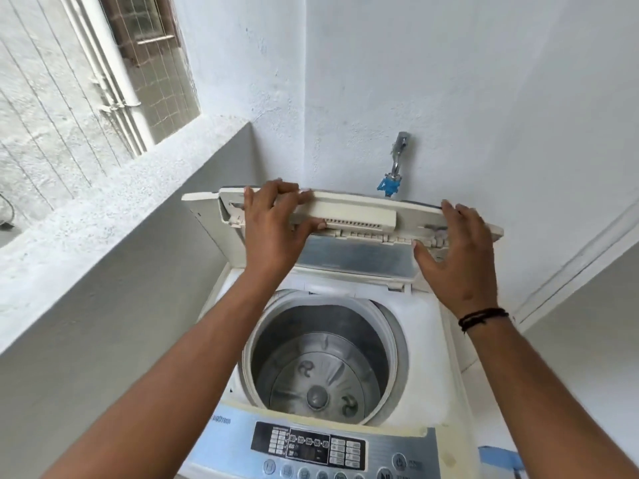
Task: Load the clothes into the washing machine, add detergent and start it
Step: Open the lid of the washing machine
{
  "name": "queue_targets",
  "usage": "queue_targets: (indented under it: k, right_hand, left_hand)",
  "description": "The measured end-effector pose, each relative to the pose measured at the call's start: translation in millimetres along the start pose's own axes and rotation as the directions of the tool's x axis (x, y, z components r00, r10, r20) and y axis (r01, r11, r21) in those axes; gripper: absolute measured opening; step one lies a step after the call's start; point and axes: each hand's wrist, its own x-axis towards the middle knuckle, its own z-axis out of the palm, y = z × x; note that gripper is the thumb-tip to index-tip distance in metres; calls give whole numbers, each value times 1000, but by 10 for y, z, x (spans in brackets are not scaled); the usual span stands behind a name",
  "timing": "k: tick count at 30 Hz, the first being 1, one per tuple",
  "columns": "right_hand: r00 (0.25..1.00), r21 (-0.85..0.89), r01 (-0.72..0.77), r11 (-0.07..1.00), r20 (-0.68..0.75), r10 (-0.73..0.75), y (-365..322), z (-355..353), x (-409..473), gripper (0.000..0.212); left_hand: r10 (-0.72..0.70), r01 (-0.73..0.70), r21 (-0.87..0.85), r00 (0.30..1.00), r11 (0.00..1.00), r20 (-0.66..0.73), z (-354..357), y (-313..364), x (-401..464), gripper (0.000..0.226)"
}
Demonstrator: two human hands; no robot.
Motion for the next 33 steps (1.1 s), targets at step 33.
queue_targets:
  k: [33]
  right_hand:
    - [855, -393, -96, 915, 438, 278, 329, 646, 1232, 83]
  left_hand:
    - [-131, -15, 240, 804, 971, 580, 967, -464, 1272, 75]
